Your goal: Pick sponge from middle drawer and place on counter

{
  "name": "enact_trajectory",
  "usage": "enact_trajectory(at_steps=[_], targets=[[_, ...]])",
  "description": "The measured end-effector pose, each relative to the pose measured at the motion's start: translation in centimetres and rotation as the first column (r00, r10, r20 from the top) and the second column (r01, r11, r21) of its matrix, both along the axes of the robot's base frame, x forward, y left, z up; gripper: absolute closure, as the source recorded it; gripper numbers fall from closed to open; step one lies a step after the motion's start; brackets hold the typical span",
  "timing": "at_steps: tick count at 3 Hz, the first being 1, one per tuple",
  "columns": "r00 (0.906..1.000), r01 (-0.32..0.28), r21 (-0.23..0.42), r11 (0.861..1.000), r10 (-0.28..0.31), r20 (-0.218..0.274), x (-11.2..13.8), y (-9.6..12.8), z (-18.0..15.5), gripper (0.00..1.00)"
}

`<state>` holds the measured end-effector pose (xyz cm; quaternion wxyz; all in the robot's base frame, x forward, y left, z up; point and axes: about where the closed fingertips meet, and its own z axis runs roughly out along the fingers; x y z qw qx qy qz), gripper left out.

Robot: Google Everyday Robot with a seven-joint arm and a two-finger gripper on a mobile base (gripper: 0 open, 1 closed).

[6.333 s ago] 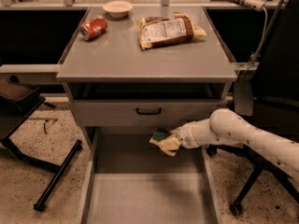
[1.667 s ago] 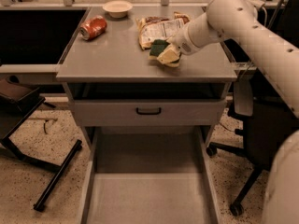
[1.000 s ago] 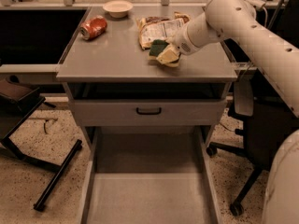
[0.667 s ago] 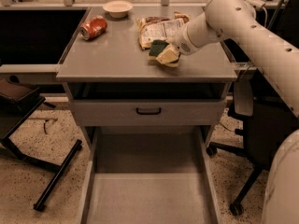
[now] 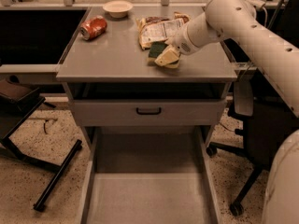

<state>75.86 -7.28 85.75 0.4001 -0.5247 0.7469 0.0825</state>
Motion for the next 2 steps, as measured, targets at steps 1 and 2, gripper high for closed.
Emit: enact_trajectory(at_steps=[1, 2], targets=[[1.0, 0.0, 0.0, 1.0, 0.0, 0.0, 0.0, 0.0, 0.0, 0.0], [1.0, 0.0, 0.0, 1.0, 0.0, 0.0, 0.0, 0.01, -0.01, 0.0]])
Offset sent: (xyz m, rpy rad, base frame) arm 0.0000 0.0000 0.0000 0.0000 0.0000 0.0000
